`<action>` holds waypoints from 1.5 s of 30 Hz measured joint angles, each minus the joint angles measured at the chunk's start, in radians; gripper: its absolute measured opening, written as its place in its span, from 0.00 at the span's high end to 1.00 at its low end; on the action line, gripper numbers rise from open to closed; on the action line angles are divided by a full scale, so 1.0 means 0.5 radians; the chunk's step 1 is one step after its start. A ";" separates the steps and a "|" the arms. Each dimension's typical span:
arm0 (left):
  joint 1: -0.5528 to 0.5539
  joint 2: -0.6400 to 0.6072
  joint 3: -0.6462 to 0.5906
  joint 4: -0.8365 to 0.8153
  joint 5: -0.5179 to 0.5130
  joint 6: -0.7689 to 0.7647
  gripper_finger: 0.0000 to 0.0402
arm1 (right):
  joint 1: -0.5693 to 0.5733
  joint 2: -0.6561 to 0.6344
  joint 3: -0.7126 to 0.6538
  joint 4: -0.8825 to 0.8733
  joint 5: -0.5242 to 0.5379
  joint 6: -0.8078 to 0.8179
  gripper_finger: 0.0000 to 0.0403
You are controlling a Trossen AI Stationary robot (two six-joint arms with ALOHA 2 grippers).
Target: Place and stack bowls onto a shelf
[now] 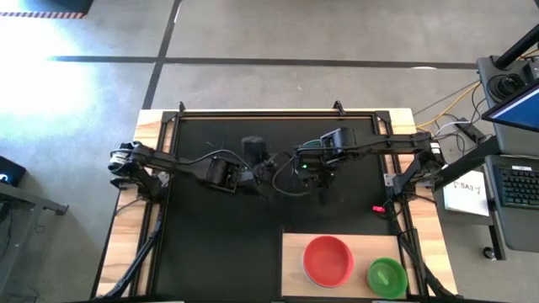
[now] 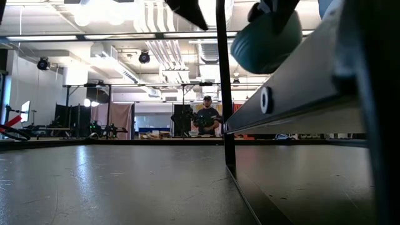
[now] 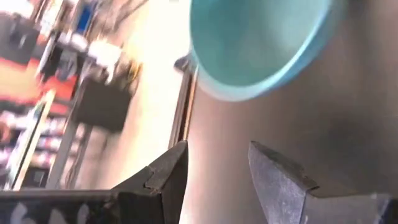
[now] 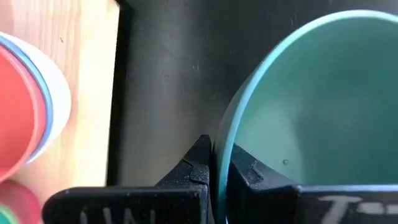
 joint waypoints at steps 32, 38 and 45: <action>0.225 -0.004 -0.002 -1.076 0.090 -1.304 0.62 | 1.588 -0.103 -0.002 0.651 0.626 0.896 0.98; 0.214 -0.006 -0.002 -1.076 0.091 -1.358 0.62 | 1.730 0.047 -0.004 0.655 0.854 0.922 0.98; 0.173 -0.007 -0.002 -1.077 0.092 -1.391 0.62 | 1.745 0.200 -0.008 0.644 0.841 0.921 0.98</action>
